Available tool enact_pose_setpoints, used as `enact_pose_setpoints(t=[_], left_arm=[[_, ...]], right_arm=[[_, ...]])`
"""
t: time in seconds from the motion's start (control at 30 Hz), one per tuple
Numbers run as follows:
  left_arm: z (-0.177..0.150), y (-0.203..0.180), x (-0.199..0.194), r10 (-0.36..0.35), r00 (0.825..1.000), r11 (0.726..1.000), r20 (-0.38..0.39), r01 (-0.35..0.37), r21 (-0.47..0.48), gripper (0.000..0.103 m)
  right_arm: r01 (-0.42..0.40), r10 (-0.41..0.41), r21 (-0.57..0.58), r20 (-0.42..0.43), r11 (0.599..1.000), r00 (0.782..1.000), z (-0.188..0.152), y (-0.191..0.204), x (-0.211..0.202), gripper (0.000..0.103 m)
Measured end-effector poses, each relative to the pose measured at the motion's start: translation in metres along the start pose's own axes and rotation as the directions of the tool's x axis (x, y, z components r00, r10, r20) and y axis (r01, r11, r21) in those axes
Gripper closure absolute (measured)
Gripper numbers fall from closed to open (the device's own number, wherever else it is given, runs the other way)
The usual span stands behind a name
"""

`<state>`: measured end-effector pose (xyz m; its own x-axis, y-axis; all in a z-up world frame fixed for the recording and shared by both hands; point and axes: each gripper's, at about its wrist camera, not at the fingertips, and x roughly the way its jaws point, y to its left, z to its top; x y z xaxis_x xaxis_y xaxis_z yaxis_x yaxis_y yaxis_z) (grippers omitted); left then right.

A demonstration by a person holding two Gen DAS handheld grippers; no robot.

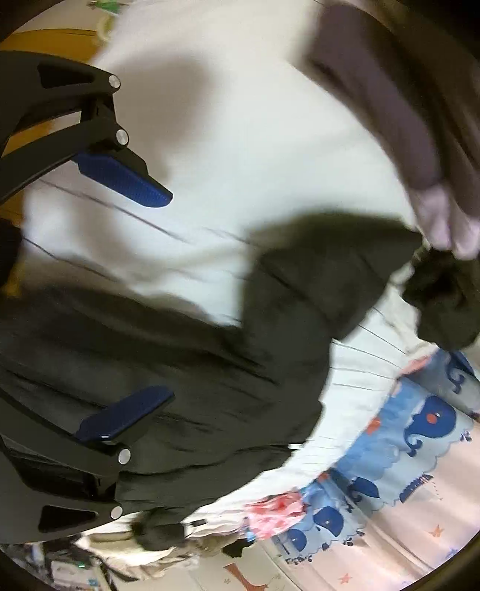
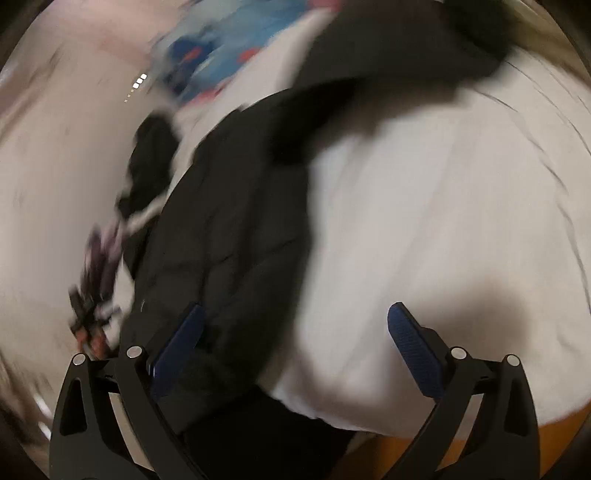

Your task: Fold large clothes

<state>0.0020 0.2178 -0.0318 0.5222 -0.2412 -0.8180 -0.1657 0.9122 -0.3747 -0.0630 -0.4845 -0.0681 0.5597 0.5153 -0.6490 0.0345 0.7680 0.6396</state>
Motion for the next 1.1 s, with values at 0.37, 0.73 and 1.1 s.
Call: enact_pose_setpoints(t=[0.37, 0.73, 1.1], left_arm=[[-0.088, -0.009, 0.006, -0.216, 0.94, 0.967, -0.265, 0.244, 0.077, 0.01], [-0.082, -0.081, -0.064, -0.6, 0.794, 0.795, 0.099, 0.605, -0.038, 0.074], [-0.135, -0.024, -0.111, -0.367, 0.913, 0.921, 0.18, 0.384, -0.07, 0.027]], right_arm=[[-0.231, 0.256, 0.119, -0.272, 0.966, 0.928, -0.013, 0.064, 0.087, 0.006], [-0.552, 0.549, 0.048, 0.066, 0.832, 0.833, 0.034, 0.115, 0.023, 0.043], [-0.238, 0.238, 0.0, -0.016, 0.971, 0.971, -0.035, 0.052, -0.05, 0.033]])
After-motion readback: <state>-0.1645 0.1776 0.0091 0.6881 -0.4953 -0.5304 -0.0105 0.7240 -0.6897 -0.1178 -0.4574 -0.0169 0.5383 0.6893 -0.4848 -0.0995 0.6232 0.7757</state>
